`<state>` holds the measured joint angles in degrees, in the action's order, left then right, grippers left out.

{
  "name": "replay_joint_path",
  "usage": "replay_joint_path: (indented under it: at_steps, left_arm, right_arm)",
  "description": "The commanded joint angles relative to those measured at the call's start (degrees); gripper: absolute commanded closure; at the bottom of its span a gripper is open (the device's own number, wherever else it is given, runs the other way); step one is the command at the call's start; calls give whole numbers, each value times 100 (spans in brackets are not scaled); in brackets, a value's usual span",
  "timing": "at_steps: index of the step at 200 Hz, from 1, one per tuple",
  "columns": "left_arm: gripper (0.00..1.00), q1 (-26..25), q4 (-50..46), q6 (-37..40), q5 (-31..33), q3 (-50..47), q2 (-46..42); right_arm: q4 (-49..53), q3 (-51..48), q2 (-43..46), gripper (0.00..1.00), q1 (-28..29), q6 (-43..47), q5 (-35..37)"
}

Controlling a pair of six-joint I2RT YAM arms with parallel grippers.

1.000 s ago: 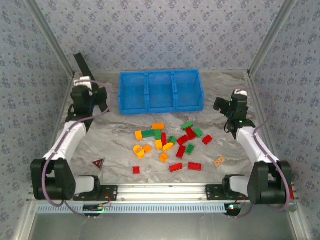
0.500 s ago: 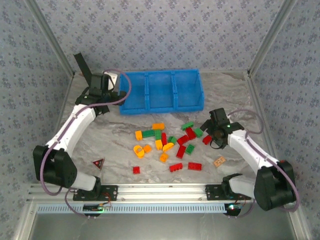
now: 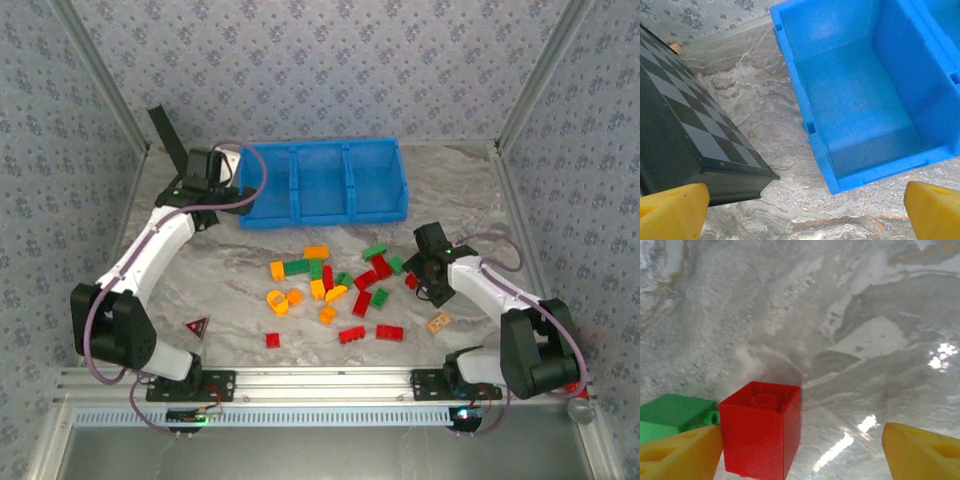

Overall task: Sort the legos into containers by color
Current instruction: Pick up the lego from the middle-right of the table.

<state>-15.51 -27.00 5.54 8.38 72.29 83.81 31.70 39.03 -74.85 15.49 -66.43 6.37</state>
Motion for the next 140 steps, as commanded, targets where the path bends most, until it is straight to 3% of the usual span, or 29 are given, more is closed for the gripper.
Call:
replay_joint_path:
  at_steps: [1,46,140]
  left_arm:
    - [0,-28,-5,108,18,198,87]
    - [0,-27,37,202,89,137,113]
    - [0,-26,147,307,163,-109,-148]
  right_arm:
    - [-203,-90,-182,17,-55,37,5]
    - [-425,-122,-487,25,-104,166,-51]
    - [-400,26,-895,51,59,201,-130]
